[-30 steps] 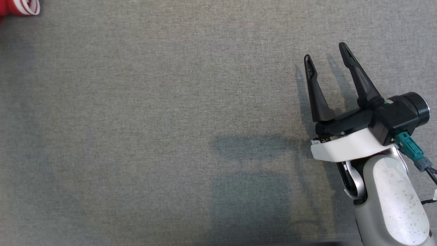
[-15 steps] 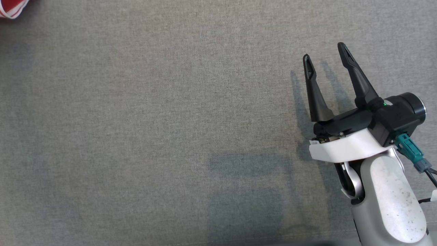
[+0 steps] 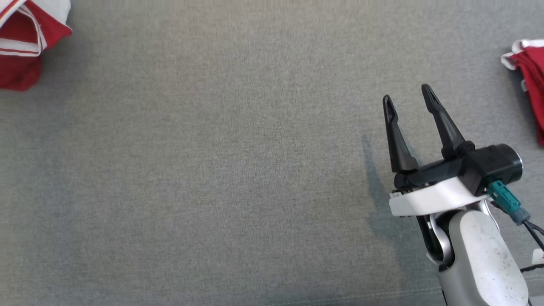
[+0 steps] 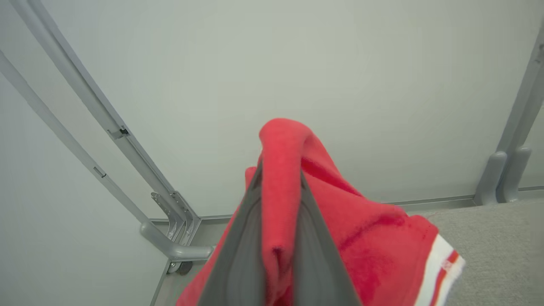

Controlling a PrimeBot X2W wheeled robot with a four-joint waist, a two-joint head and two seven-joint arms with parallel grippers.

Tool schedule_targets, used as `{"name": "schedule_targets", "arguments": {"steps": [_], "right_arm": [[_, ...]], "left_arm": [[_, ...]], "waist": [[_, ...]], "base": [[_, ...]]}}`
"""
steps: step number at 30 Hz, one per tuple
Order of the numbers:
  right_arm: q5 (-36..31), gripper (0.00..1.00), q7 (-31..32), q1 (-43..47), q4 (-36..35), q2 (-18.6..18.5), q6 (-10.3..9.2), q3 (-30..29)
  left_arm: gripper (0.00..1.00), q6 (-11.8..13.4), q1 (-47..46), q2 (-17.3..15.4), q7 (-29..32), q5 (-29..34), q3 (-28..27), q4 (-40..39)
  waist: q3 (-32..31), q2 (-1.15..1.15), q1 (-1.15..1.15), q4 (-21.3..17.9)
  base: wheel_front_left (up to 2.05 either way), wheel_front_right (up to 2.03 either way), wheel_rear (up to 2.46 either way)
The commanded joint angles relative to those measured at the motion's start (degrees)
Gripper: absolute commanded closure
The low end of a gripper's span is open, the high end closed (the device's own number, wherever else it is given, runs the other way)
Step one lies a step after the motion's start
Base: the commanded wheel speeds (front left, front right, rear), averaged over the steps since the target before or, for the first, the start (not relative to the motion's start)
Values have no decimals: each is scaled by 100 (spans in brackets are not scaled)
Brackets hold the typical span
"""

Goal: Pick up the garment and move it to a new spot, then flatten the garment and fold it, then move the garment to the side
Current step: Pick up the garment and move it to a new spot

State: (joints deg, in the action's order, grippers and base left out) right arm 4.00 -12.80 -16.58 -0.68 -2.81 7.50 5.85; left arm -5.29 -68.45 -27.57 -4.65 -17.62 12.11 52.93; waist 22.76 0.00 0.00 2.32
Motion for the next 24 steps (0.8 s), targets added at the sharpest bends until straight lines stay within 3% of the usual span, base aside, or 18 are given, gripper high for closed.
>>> {"name": "schedule_targets", "arguments": {"steps": [1, 8, 13, 24], "right_arm": [[64, 0, -54, 105, 25, -18, -2, -32], [160, 0, -52, 524, 169, -18, -2, -221], [279, 0, -69, 846, 173, -18, -2, -315], [390, 0, -71, 1126, 95, -17, -2, -392]], "left_arm": [[100, -25, 24, -49, -50, -27, 10, -49], [100, -156, 414, 26, -281, -289, 59, -578], [100, -171, 1111, 43, -190, -602, 8, -1567], [100, 174, 3066, -222, 1275, -1040, 89, -4764]], "waist": [[-512, 0, 0, -38], [-1263, 0, 0, 19], [-1680, 0, 0, -11], [-1765, 0, 0, -340]], "base": [[0, 0, 0], [0, 0, 0], [0, 0, 0], [0, 0, 0]]}}
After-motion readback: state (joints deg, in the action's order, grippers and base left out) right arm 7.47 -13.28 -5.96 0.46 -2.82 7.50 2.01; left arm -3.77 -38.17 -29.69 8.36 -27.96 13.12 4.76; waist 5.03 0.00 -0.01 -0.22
